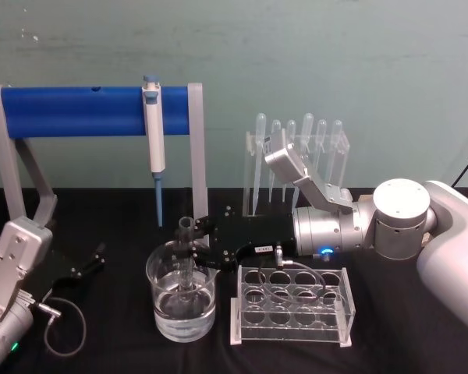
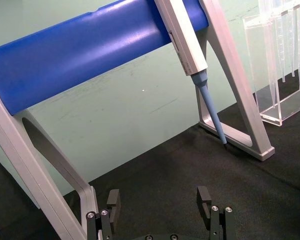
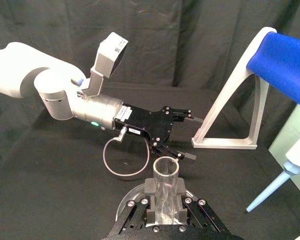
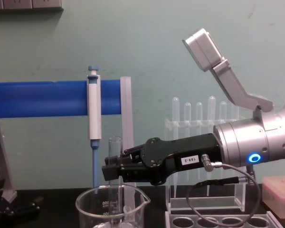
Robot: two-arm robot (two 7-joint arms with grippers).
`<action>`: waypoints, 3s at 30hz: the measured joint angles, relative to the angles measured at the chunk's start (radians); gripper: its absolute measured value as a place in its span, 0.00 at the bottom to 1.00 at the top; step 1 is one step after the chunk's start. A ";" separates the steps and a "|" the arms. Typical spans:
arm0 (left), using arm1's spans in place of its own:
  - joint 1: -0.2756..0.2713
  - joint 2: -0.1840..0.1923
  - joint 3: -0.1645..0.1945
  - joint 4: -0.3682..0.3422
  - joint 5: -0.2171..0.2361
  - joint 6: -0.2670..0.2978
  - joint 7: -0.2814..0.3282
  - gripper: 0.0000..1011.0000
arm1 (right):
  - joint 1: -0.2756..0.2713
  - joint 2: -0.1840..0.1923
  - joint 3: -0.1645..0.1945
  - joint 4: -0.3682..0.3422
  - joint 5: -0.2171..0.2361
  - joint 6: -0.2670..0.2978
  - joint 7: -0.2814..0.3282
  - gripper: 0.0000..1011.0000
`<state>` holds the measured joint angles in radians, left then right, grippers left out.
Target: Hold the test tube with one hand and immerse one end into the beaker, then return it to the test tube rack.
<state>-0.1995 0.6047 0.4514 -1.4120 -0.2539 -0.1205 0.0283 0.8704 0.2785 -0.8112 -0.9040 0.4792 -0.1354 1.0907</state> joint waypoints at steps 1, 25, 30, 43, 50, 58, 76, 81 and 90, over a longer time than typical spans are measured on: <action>0.000 0.000 0.000 0.000 0.000 0.000 0.000 0.99 | 0.000 0.000 0.000 0.000 0.000 0.000 0.000 0.22; 0.000 0.000 0.000 0.000 0.000 0.000 0.000 0.99 | 0.000 0.000 0.000 0.000 0.000 0.000 0.000 0.22; 0.000 0.000 0.000 0.000 0.000 0.000 0.000 0.99 | 0.000 0.000 0.000 0.000 0.000 0.000 0.000 0.22; 0.000 0.000 0.000 0.000 0.000 0.000 0.000 0.99 | 0.000 0.000 0.000 0.000 0.000 0.000 0.000 0.22; 0.000 0.000 0.000 0.000 0.000 0.000 0.000 0.99 | 0.000 0.000 0.000 0.000 0.000 0.000 0.000 0.22; 0.000 0.000 0.000 0.000 0.000 0.000 0.000 0.99 | 0.000 0.000 0.000 0.000 0.000 0.000 0.000 0.22; 0.000 0.000 0.000 0.000 0.000 0.000 0.000 0.99 | 0.000 0.000 0.000 0.000 0.000 0.000 0.000 0.22; 0.000 0.000 0.000 0.000 0.000 0.000 0.000 0.99 | 0.000 0.000 0.000 0.000 0.000 0.000 0.000 0.22; 0.000 0.000 0.000 0.000 0.000 0.000 0.000 0.99 | -0.002 0.017 0.001 -0.046 -0.014 0.027 -0.019 0.22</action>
<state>-0.1995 0.6047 0.4514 -1.4120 -0.2539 -0.1205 0.0283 0.8687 0.2951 -0.8103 -0.9496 0.4654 -0.1083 1.0719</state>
